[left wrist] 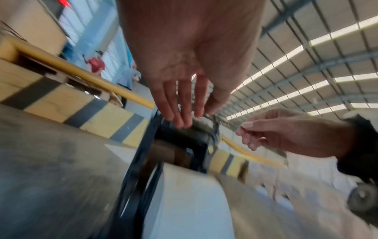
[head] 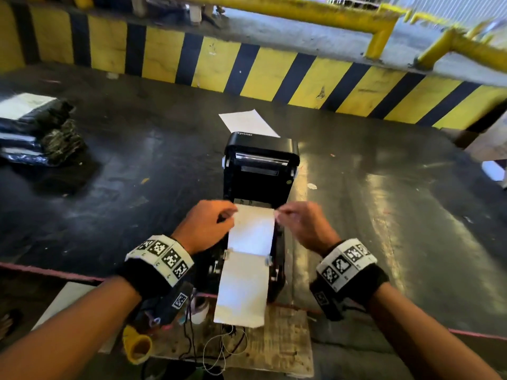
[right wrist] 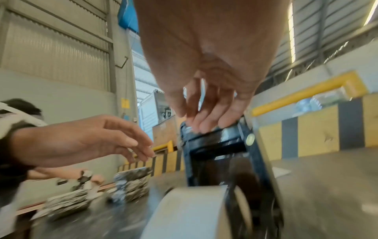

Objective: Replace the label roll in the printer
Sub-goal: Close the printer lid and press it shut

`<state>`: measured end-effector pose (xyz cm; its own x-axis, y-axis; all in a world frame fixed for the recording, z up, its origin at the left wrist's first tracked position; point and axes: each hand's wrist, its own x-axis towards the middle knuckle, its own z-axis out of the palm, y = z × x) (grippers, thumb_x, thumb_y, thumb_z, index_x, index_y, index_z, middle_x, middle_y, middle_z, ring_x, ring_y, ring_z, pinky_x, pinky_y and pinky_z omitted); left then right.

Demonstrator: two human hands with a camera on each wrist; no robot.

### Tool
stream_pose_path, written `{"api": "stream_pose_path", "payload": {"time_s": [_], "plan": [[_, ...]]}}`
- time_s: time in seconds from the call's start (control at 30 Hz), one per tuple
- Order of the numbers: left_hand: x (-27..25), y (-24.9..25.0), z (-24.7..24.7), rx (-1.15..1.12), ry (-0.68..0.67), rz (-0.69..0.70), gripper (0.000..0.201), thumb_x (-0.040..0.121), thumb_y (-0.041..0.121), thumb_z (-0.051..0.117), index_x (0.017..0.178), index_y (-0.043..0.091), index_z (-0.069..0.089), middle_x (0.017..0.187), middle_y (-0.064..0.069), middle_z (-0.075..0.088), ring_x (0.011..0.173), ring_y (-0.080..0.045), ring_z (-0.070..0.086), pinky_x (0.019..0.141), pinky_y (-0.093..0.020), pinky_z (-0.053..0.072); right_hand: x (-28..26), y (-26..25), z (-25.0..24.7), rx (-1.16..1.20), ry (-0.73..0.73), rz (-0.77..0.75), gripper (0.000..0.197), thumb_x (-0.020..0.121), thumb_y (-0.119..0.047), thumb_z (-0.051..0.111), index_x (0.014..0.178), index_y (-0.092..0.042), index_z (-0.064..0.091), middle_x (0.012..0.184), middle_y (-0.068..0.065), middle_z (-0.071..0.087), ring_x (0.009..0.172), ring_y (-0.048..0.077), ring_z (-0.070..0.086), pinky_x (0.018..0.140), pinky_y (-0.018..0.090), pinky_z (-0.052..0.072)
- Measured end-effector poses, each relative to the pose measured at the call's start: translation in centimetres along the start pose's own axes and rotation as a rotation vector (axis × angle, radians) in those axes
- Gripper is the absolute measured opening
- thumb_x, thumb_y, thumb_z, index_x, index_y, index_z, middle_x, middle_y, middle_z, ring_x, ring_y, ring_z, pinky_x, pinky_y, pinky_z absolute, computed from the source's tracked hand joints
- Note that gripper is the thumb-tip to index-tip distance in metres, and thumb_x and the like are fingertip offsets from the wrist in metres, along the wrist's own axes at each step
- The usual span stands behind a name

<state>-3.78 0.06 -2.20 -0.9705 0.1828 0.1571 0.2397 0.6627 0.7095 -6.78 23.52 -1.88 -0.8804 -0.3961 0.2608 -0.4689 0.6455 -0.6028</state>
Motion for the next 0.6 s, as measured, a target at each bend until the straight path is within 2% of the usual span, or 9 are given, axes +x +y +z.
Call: {"api": "stream_pose_path", "payload": {"time_s": [0.07,0.13,0.23,0.3,0.37,0.43,0.47,0.53,0.6], "plan": [[3.6,0.8,-1.5,-0.015,0.224,0.025,0.029,0.084,0.014,0.06,0.112,0.008,0.067,0.108,-0.011,0.071,0.099,-0.024,0.066,0.092,-0.04,0.052,3.7,0.5,-2.7,-0.013,0.277,0.052,0.013,0.085,-0.018,0.063,0.086,-0.008,0.072,0.08,0.014,0.071,0.069,0.026,0.064,0.068,0.043,0.055],[6.9,1.4,-2.8,-0.001,0.355,0.017,0.035,0.085,0.019,0.06,0.118,0.008,0.063,0.116,-0.015,0.068,0.108,-0.029,0.062,0.097,-0.042,0.048,6.7,0.8,-4.6,-0.024,0.386,0.11,0.021,0.086,-0.02,0.061,0.101,-0.008,0.07,0.094,0.016,0.069,0.082,0.028,0.065,0.08,0.041,0.054],[10.8,1.6,-3.9,0.092,0.381,-0.017,0.045,0.09,0.023,0.056,0.131,0.003,0.052,0.133,-0.018,0.056,0.126,-0.033,0.048,0.108,-0.04,0.037,9.3,0.6,-5.7,-0.089,0.251,0.216,0.037,0.093,-0.025,0.052,0.123,-0.003,0.057,0.122,0.021,0.06,0.109,0.032,0.058,0.095,0.036,0.043],[12.8,1.5,-4.0,0.1,0.276,-0.064,0.05,0.093,0.029,0.051,0.135,0.002,0.046,0.137,-0.02,0.052,0.13,-0.034,0.044,0.11,-0.041,0.034,10.5,1.2,-5.1,-0.15,0.094,0.268,0.044,0.096,-0.031,0.046,0.13,-0.005,0.049,0.134,0.019,0.052,0.123,0.033,0.049,0.104,0.041,0.039],[13.7,1.2,-3.7,0.117,0.134,-0.123,0.05,0.095,0.034,0.046,0.136,0.005,0.046,0.131,-0.022,0.056,0.123,-0.035,0.05,0.103,-0.038,0.038,10.9,1.8,-4.2,-0.191,0.013,0.298,0.049,0.096,-0.038,0.04,0.135,-0.01,0.043,0.138,0.018,0.05,0.126,0.034,0.045,0.104,0.048,0.037],[13.7,0.9,-3.3,0.121,0.082,-0.158,0.051,0.095,0.039,0.045,0.137,0.011,0.046,0.124,-0.019,0.062,0.114,-0.033,0.057,0.095,-0.036,0.043,10.9,2.3,-3.7,-0.149,0.064,0.301,0.048,0.094,-0.04,0.035,0.126,-0.008,0.051,0.124,0.021,0.058,0.113,0.036,0.054,0.095,0.045,0.044],[13.5,0.8,-3.3,0.11,0.122,-0.158,0.048,0.094,0.04,0.046,0.133,0.013,0.051,0.116,-0.016,0.066,0.106,-0.03,0.061,0.09,-0.036,0.046,10.6,2.1,-3.7,-0.124,0.111,0.298,0.047,0.095,-0.04,0.034,0.114,-0.005,0.058,0.11,0.023,0.063,0.101,0.037,0.059,0.086,0.041,0.046],[12.7,1.0,-3.4,0.113,0.231,-0.132,0.037,0.092,0.038,0.049,0.112,0.012,0.065,0.09,-0.007,0.068,0.083,-0.023,0.063,0.074,-0.031,0.045,9.8,1.5,-4.0,-0.088,0.201,0.264,0.041,0.097,-0.035,0.04,0.087,-0.002,0.063,0.078,0.017,0.06,0.074,0.031,0.057,0.066,0.034,0.04],[11.7,1.1,-3.9,0.123,0.318,-0.084,0.026,0.09,0.035,0.055,0.093,0.012,0.067,0.078,-0.003,0.066,0.075,-0.021,0.064,0.069,-0.03,0.046,8.9,1.3,-4.0,-0.113,0.31,0.184,0.032,0.093,-0.03,0.053,0.076,-0.006,0.066,0.068,0.008,0.061,0.064,0.024,0.056,0.06,0.031,0.04]]}}
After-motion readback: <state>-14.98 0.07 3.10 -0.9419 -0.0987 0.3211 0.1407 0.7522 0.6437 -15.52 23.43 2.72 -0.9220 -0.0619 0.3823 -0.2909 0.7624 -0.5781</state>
